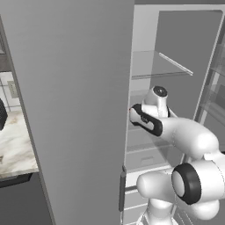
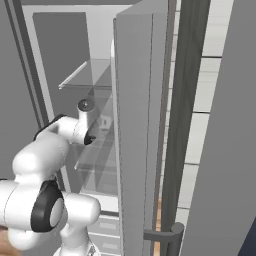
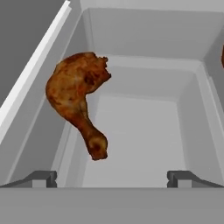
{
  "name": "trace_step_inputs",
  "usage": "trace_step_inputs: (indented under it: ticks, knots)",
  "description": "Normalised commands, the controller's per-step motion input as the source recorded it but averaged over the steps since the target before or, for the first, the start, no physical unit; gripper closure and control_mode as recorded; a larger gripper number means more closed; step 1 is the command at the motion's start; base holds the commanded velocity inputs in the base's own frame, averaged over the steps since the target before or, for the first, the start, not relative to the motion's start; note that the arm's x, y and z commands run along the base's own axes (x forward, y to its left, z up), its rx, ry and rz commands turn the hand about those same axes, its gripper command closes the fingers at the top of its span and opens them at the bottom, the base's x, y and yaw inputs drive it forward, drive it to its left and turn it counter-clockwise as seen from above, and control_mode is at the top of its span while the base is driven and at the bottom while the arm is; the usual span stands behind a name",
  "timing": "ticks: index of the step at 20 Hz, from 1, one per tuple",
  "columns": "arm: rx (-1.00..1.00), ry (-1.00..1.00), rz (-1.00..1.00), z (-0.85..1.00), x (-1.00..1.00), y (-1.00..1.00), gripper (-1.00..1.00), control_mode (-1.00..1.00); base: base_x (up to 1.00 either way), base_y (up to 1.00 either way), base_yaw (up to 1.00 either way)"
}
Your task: Open the fridge, remove the apple, cucumber, and chicken drumstick, and place them on any counter.
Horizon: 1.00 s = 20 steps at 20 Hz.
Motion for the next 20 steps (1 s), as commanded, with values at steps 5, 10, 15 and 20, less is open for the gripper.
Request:
trace_step_inputs:
  ticks: [5,10,15,20]
  knots:
    - [0.00,0.00,0.07,-0.02,0.20,0.00,-1.00,-1.00,0.00,0.00,0.00]
    - [0.00,0.00,0.06,-0.04,0.31,0.01,-1.00,-1.00,0.00,0.00,0.00]
    - [0.00,0.00,0.01,-0.11,0.14,0.00,-1.00,-1.00,0.00,0.00,0.00]
    - [0.00,0.00,0.00,-0.19,0.24,0.06,-1.00,-1.00,0.00,0.00,0.00]
